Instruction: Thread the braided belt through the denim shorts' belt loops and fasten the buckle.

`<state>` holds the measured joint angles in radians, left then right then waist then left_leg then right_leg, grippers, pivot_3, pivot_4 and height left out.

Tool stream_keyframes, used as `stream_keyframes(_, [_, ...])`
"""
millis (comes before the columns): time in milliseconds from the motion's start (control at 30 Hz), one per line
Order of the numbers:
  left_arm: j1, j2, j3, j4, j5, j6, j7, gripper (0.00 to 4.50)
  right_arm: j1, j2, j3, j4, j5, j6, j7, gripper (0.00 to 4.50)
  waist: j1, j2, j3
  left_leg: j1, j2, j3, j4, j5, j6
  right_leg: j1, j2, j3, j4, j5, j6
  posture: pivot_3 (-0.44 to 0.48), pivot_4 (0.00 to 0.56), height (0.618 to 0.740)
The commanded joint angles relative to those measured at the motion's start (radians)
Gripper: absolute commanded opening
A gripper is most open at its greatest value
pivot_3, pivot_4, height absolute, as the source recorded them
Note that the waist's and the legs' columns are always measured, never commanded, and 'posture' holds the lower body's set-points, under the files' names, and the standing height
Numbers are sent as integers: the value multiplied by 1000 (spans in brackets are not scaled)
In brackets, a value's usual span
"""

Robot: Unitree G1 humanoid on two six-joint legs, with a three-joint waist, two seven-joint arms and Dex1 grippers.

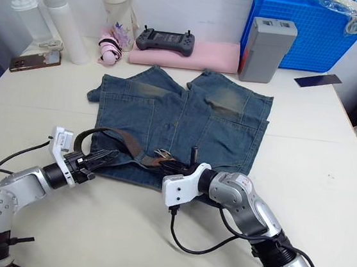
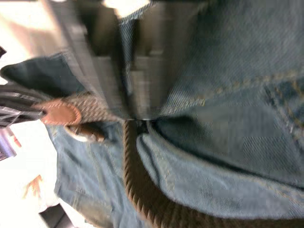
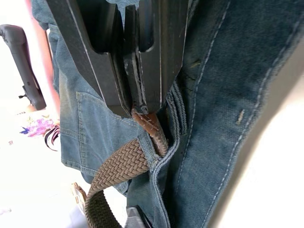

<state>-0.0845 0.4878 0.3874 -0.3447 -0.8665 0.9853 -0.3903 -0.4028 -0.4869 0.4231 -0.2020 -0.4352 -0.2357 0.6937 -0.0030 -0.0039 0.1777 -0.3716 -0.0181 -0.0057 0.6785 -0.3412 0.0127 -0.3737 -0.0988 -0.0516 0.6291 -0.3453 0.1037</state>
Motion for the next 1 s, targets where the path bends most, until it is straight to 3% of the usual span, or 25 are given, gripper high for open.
stream_keyframes(33, [22,10,-79,-44,101,-84,8,89,24,-11,-55,-74,61,-4,-6,0,0,0,0,0,0,0,0,0,0,0,0,0,0,0,0,0,150,739])
stream_keyframes(200, [110,77,-251,-60,304,-242,-47,89,80,-55,-143,-183,180,42,30,0,0,0,0,0,0,0,-3,0,0,0,0,0,0,0,0,0,150,739])
stream_keyframes(533, [131,104,-314,-40,438,-421,-123,89,17,-73,-328,-295,413,305,56,0,1,1,0,1,0,0,-4,0,0,0,-1,1,-1,0,0,0,150,739])
stream_keyframes(800, [116,164,-255,-164,295,-369,-268,89,-3,-53,-263,-306,414,365,53,0,-1,1,0,0,0,0,-6,0,1,-1,-1,1,-2,0,0,0,150,739])
stream_keyframes(833, [94,182,-201,-188,192,-322,-295,670,-5,-51,-250,-295,403,365,51,0,-1,1,0,0,0,0,-6,0,1,-1,-1,1,-2,0,0,0,150,739])
stream_keyframes(900, [58,213,-126,-216,47,-249,-329,1239,-8,-48,-233,-279,389,364,46,0,-1,0,0,0,0,0,-6,0,1,-1,-1,1,-2,0,0,0,150,739])
stream_keyframes(1000, [1,227,-70,-196,-57,-198,-316,2588,-8,-48,-218,-265,377,355,42,0,-1,1,0,0,1,0,-5,0,1,-1,-1,1,-1,0,0,0,150,739])
